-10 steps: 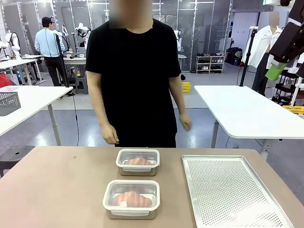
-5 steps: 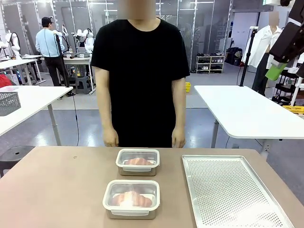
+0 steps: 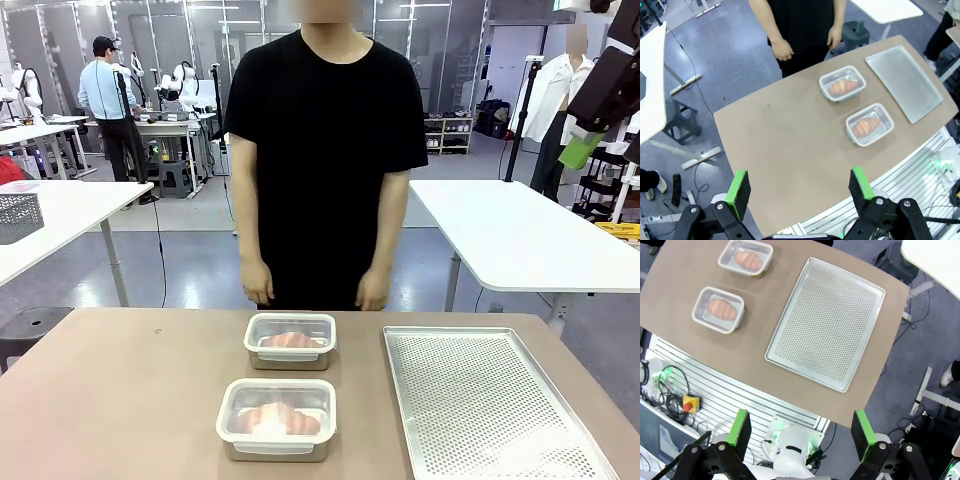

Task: Place the bread into the airtight container.
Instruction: Pick up a Butter Roll and place it into an empty Airtight Container.

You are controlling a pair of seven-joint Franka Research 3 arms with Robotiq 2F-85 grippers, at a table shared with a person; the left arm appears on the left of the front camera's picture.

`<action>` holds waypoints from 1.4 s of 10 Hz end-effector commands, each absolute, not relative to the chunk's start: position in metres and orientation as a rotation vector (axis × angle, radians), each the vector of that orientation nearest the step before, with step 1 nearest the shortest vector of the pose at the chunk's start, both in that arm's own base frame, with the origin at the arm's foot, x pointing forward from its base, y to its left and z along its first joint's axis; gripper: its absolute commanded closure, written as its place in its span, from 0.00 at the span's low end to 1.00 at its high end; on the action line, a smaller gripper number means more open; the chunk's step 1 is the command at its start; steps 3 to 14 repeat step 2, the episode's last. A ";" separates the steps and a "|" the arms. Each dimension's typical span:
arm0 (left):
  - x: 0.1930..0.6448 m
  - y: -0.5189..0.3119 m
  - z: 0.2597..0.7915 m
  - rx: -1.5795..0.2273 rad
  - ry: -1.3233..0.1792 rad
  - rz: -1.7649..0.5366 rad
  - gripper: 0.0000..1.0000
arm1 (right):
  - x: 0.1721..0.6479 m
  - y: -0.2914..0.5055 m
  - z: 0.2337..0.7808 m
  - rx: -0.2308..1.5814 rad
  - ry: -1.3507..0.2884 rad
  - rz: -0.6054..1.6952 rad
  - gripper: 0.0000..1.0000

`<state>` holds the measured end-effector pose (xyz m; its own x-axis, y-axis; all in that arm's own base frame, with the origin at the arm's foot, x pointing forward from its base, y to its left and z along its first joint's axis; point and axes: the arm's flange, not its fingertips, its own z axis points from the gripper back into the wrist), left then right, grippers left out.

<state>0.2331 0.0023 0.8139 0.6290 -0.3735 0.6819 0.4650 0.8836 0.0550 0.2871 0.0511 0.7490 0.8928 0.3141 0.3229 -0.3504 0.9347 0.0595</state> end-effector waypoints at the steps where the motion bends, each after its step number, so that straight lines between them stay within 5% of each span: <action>1: 0.233 0.002 0.815 -0.130 -0.752 -0.493 0.00 | 0.288 0.051 0.752 0.110 -0.310 0.352 0.00; 14: 0.233 0.002 0.815 -0.130 -0.752 -0.493 0.00 | 0.288 0.051 0.752 0.110 -0.310 0.352 0.00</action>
